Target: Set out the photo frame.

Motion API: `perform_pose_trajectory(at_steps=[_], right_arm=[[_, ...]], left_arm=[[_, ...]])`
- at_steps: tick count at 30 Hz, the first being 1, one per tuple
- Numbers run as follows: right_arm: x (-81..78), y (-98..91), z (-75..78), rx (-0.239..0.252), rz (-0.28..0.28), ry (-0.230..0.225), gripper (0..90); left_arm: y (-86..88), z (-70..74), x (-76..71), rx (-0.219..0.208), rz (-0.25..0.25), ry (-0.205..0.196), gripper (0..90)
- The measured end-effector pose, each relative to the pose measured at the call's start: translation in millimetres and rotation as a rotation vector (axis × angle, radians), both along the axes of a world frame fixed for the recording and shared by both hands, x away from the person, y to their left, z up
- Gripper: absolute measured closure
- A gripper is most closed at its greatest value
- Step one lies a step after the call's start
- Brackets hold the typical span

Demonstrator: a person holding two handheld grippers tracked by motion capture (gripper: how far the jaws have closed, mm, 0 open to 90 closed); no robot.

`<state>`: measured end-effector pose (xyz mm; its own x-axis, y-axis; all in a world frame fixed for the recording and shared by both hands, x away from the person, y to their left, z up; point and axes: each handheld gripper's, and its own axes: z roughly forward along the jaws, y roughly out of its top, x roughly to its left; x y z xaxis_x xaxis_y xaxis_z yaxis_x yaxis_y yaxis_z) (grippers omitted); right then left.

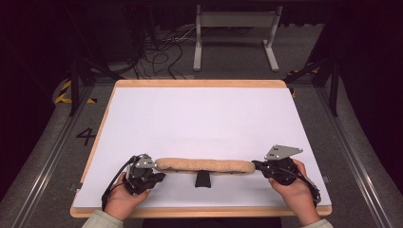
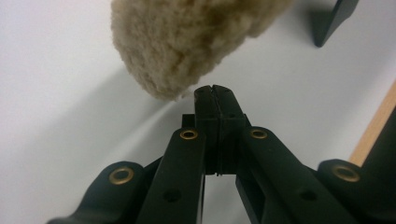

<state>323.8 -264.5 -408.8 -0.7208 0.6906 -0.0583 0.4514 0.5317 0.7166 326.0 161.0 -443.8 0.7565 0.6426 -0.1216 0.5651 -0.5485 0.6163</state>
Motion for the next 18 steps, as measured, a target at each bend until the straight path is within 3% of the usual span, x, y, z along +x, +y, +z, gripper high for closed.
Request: perform_pose_trajectory(at_steps=[11, 18], right_arm=[[-1.9, 0.6, -1.1, -0.001, 0.019, 0.02, 90.0], [-6.7, 4.0, -1.0, -0.018, 0.039, 0.027, 90.0]], left_arm=[[2.0, -1.1, 11.3, -0.039, 0.041, -0.016, 90.0], [-3.8, -0.6, 32.7, -0.049, 0.094, -0.014, 90.0]])
